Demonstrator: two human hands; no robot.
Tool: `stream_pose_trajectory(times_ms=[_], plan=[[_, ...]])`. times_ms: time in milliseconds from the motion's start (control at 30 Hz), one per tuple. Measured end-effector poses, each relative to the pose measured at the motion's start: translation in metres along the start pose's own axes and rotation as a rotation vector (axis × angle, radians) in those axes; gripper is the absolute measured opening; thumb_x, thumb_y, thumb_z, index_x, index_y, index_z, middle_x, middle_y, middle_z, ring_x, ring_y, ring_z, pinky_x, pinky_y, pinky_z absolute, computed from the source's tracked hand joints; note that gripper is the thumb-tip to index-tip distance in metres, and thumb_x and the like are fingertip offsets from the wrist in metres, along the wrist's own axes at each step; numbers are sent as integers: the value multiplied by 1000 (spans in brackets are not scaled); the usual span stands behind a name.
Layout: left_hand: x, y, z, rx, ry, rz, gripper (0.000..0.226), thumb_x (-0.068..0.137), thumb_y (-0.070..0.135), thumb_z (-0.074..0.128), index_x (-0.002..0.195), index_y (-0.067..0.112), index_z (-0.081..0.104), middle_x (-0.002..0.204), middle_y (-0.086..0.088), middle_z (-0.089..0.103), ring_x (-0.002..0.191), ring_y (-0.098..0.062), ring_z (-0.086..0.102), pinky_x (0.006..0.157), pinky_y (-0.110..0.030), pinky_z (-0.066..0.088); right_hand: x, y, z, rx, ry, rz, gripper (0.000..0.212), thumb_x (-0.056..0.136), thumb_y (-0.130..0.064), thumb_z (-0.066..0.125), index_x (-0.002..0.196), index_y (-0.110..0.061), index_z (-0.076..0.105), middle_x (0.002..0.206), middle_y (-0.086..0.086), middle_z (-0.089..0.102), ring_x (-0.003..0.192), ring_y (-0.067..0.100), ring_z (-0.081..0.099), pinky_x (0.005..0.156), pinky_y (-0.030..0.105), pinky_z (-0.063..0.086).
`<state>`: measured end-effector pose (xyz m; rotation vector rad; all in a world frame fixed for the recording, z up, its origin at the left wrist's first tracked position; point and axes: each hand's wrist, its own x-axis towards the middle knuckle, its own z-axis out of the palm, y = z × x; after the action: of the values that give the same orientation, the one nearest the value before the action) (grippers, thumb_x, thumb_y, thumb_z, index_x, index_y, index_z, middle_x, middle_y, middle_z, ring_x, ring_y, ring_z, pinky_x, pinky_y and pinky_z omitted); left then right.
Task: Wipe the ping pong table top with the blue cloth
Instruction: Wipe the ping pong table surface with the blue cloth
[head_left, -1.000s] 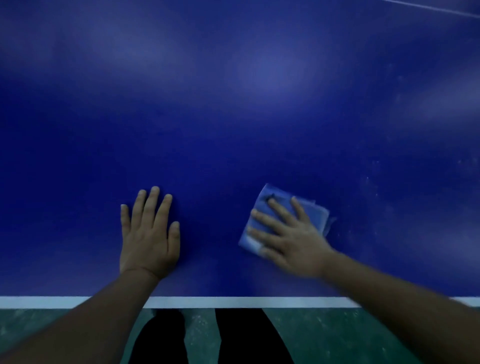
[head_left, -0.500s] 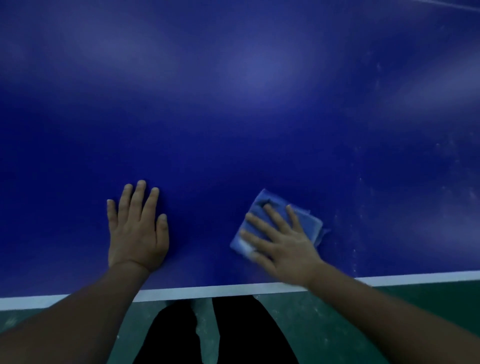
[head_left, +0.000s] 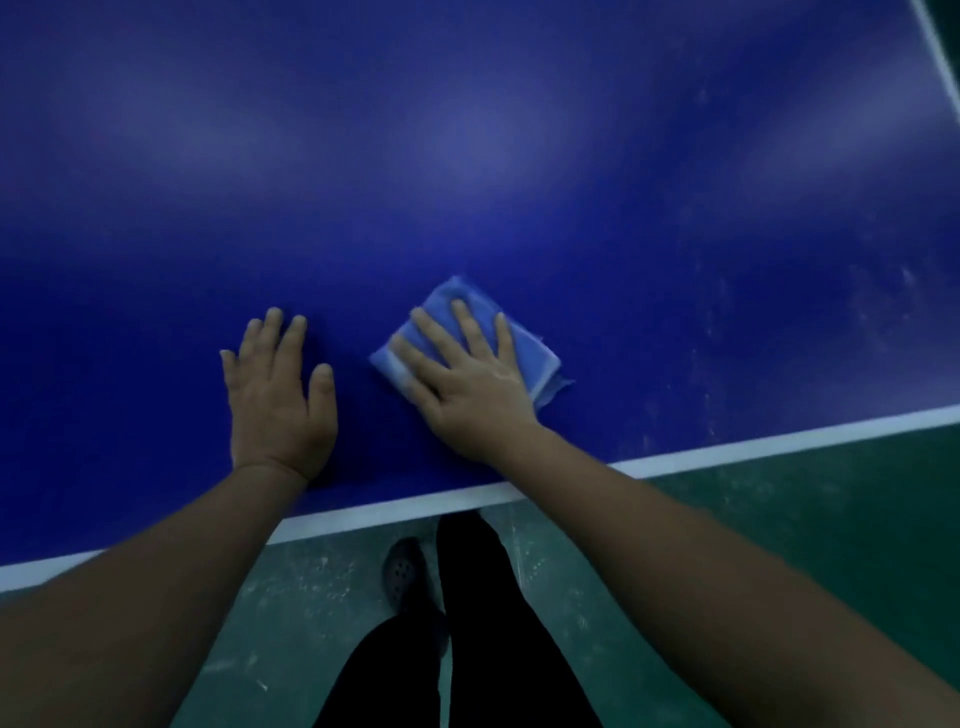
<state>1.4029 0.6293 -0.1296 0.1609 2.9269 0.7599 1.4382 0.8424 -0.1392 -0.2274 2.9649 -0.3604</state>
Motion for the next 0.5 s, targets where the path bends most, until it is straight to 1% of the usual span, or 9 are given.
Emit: stream_pose_trajectory(times_ms=[67,167,233,267,300,333,433,467,500], plan=[[-14,-9,-6,-3,17,40,65,94,41,32,149,7,40,161,-15,25,151,-31,13,122,-49,-1,-31,36,-6,-15,40,170,51,102,-56,27,151,-44,33,164,-10,23,154,27,9,120,60,-1],[-54,-22,-9,125,-13,145,63,95,42,31,145,7,44,158,-17,30,149,-33,18,122,-53,2,-72,108,-26,-18,85,665,54,103,-56,26,155,-44,22,167,-11,10,154,25,1,120,61,-2],[-73,-27,-7,200,-53,185,63,94,43,29,144,7,46,157,-17,32,148,-33,20,121,-55,3,-79,122,-33,78,154,930,55,103,-56,19,157,-43,18,168,-10,6,154,28,-1,119,64,-2],[-77,-28,-6,226,-68,190,64,94,44,29,144,7,46,157,-17,32,148,-34,19,121,-56,3,-74,112,-30,100,185,1003,55,103,-55,17,157,-42,18,168,-8,6,154,29,-1,118,65,-2],[-77,-29,-6,242,-77,182,64,94,44,28,145,8,44,157,-17,31,149,-34,17,121,-56,1,-68,93,-23,92,194,1003,55,103,-54,17,157,-42,19,168,-7,7,154,31,1,117,66,-1],[-75,-29,-6,256,-86,167,65,94,45,28,146,9,42,158,-16,29,150,-33,15,121,-56,0,-64,67,-13,64,188,906,55,103,-53,19,156,-41,22,168,-7,9,154,32,3,117,67,-2],[-73,-28,-4,293,-108,140,68,94,48,24,149,12,37,161,-14,24,151,-31,10,121,-57,-1,-83,14,16,-66,40,306,51,103,-55,21,153,-44,26,165,-10,18,154,29,6,118,62,-3],[-72,-28,-3,296,-114,138,68,94,49,24,150,12,37,161,-13,23,151,-30,9,121,-57,-1,-91,24,13,-85,7,242,51,103,-57,21,153,-45,26,165,-11,19,154,26,5,119,61,-2],[-72,-29,-2,301,-118,139,68,94,49,23,150,13,36,161,-13,23,151,-30,8,120,-57,0,-98,48,5,-75,10,296,52,103,-58,21,153,-46,25,165,-12,17,154,23,3,119,60,-2]])
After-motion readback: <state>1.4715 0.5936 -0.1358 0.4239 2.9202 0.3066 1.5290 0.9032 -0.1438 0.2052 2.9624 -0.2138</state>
